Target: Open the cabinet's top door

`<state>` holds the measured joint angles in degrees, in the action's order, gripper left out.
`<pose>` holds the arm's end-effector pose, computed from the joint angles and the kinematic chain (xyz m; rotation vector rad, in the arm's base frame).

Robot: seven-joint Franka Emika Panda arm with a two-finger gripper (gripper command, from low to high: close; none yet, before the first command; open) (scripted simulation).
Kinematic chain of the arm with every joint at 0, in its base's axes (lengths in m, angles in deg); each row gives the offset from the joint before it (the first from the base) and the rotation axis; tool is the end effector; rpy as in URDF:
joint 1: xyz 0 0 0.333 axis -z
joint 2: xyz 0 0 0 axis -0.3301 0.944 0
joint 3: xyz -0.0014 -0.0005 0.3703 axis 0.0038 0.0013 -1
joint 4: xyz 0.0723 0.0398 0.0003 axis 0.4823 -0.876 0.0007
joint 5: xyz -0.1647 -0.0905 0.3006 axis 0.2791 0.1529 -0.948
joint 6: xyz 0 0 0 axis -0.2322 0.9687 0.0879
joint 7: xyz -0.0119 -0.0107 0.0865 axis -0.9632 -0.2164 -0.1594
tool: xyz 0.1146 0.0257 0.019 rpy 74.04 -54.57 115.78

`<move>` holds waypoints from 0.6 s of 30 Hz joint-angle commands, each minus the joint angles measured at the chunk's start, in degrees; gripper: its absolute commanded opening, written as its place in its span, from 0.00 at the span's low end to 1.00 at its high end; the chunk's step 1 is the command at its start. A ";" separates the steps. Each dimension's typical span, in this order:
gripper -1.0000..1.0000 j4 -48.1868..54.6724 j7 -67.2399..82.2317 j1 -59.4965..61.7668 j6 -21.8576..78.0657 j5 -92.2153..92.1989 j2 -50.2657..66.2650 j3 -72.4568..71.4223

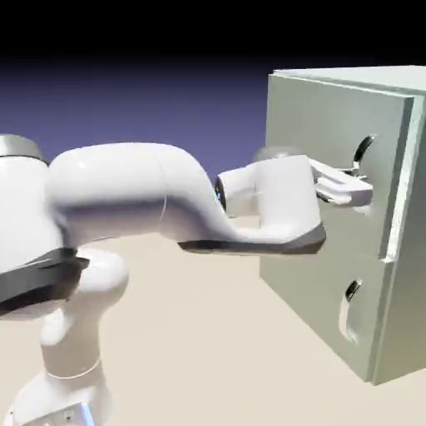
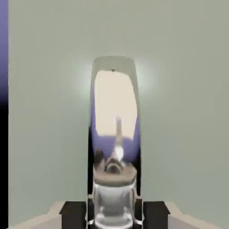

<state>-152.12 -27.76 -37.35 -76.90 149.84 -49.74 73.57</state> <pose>0.3944 -0.1565 0.5382 0.6552 1.4585 0.5692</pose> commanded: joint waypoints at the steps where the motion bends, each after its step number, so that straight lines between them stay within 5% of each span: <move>1: 0.00 -1.08 -1.54 2.07 0.36 -0.03 0.99 -1.62; 8: 0.00 -7.07 -10.74 16.60 2.05 -1.02 6.25 -13.94; 18: 0.00 -23.79 1.28 36.01 10.15 -23.24 -3.78 -34.02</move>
<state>-175.90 -26.45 -1.34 -66.70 126.62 -53.52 39.55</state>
